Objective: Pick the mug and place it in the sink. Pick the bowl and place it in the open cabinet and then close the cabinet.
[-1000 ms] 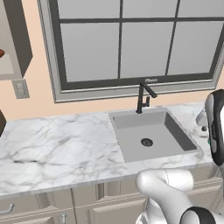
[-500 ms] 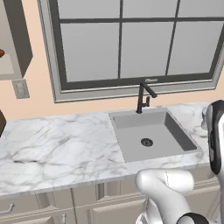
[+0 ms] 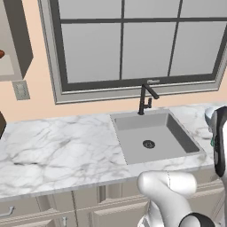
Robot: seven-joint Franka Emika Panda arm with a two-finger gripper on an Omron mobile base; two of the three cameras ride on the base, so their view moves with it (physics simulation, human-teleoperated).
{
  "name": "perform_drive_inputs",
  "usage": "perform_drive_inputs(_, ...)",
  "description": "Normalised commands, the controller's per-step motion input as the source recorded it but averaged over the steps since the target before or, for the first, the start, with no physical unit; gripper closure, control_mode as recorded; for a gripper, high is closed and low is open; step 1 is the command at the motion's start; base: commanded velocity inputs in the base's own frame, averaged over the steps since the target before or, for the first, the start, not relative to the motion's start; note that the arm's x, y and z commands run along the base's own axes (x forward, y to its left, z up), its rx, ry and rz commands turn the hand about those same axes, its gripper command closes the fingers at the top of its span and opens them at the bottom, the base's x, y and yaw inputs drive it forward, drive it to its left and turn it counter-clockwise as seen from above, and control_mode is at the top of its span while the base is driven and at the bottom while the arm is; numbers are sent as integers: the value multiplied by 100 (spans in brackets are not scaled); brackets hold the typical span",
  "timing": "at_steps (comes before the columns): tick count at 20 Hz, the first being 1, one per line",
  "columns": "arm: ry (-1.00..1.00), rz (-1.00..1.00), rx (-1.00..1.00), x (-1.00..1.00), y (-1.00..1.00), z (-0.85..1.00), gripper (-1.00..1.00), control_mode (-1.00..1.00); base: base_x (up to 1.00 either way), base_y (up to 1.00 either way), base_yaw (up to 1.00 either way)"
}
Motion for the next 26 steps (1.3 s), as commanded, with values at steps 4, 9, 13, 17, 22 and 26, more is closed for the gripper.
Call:
perform_drive_inputs(4, 2, 0, 1, 17, -42, -16, -100, -100, 0, 0, 0)
perform_drive_inputs(9, 4, 0, 0, 23, -30, -19, -100, -100, 0, 0, 0)
perform_drive_inputs(13, 1, 0, 0, 27, -9, -28, -100, -100, 0, 0, 0)
perform_drive_inputs(17, 0, 0, 0, 29, -9, -26, -100, -100, 0, 0, 0)
perform_drive_inputs(22, 0, 0, 0, 25, -16, -25, -100, -100, 0, 0, 0)
perform_drive_inputs(26, 0, 0, 0, 21, -17, -23, -100, -100, 0, 0, 0)
